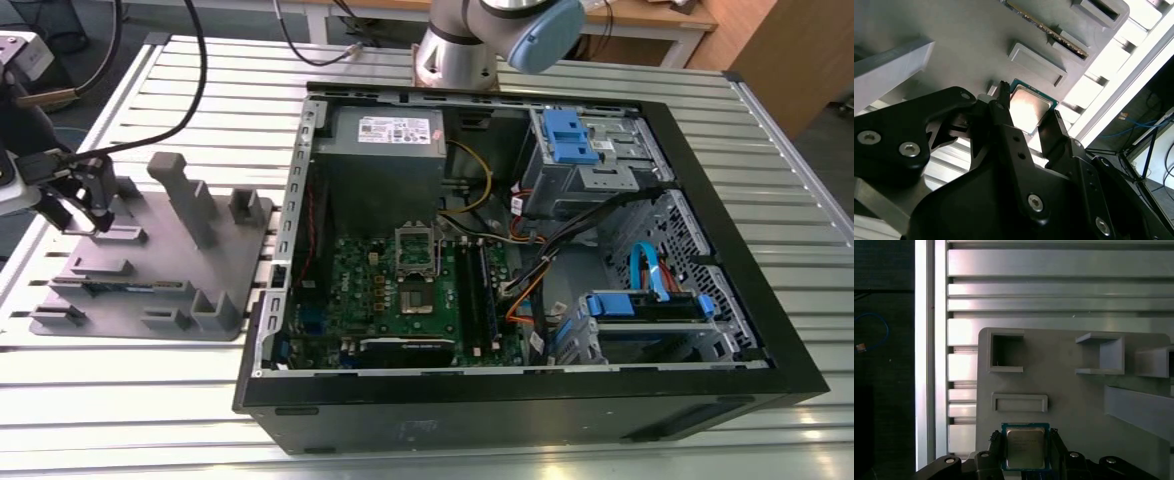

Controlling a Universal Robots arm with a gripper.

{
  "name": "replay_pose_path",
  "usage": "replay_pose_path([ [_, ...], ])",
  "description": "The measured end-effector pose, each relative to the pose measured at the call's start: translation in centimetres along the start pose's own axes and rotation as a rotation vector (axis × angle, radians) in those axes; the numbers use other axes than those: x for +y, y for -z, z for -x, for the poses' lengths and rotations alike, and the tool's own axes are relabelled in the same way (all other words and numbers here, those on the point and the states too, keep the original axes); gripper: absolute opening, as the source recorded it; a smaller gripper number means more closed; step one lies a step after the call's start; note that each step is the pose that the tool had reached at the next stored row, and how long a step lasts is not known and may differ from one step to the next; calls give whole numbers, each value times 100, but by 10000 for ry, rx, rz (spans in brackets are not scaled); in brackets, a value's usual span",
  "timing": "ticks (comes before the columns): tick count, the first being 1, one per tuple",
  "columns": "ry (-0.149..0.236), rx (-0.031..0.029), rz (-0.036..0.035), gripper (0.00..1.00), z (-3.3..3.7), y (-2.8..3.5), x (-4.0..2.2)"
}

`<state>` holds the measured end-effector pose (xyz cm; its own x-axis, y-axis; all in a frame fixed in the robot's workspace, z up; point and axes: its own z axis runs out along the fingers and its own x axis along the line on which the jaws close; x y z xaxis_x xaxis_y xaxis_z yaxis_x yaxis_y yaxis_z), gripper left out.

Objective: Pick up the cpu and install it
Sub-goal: 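Pick up the cpu and move it towards the insertion slot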

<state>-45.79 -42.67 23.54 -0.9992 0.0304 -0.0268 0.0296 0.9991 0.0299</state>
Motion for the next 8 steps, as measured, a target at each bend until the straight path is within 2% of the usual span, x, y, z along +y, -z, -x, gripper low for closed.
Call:
replay_pose_path([
  [8,0,-1,1,47,2,52,2],
])
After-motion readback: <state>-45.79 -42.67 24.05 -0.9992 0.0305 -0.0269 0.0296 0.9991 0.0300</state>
